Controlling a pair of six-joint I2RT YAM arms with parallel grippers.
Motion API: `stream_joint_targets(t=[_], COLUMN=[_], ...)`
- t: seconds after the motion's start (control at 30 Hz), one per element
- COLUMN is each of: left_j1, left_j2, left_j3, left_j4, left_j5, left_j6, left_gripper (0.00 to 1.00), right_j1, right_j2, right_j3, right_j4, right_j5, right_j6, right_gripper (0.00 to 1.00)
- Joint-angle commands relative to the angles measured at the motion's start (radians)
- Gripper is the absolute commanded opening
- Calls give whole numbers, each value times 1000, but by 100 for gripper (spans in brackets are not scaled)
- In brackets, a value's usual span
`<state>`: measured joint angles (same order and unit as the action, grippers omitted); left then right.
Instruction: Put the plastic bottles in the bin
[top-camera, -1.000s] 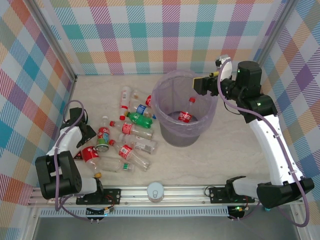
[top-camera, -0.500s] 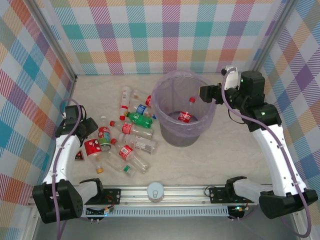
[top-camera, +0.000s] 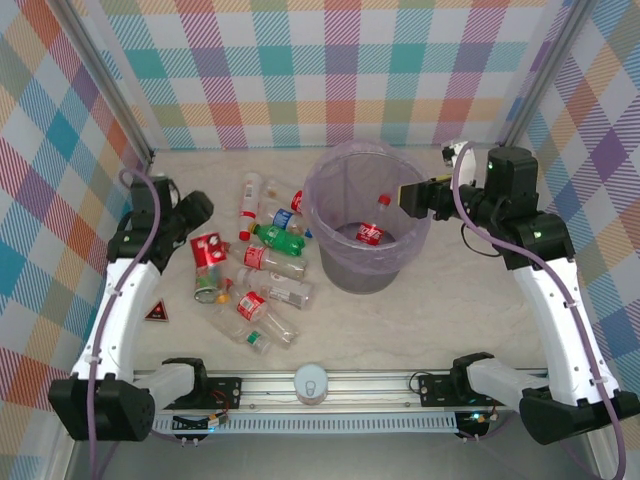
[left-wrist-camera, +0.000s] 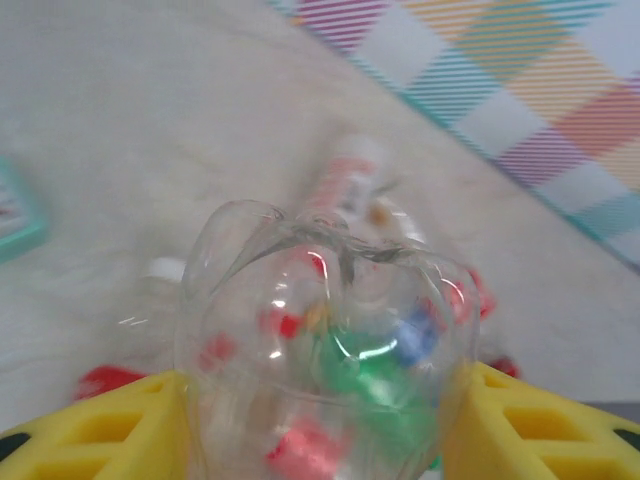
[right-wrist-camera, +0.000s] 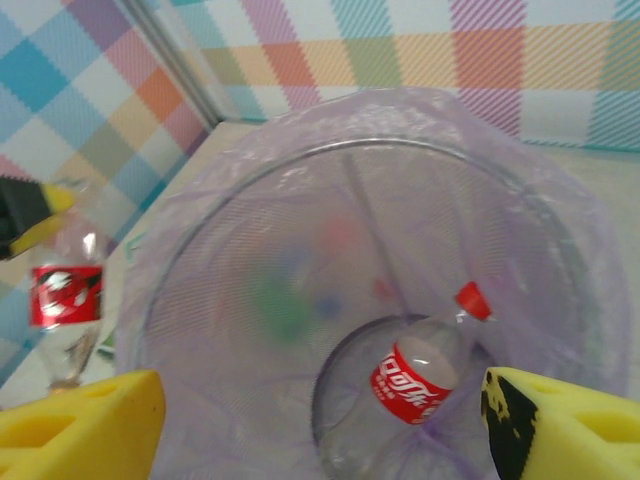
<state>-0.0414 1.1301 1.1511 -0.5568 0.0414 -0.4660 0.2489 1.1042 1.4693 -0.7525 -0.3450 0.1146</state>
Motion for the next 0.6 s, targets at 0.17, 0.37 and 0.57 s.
stream_joint_targets(t=[0.17, 0.37, 0.57], left_j1=[-188, -259, -265], left_j2=[77, 79, 90], left_j3=[237, 259, 225], left_j4=[135, 250, 417], left_j5=[60, 138, 310], left_j6=[-58, -69, -100], left_gripper=[56, 56, 56], right_j1=[8, 94, 168], right_j2=[67, 164, 254], right_j3=[62, 144, 212], right_j4=[47, 77, 161], right_j5=[-198, -253, -318], right_j6=[43, 31, 80], right_gripper=[80, 80, 80])
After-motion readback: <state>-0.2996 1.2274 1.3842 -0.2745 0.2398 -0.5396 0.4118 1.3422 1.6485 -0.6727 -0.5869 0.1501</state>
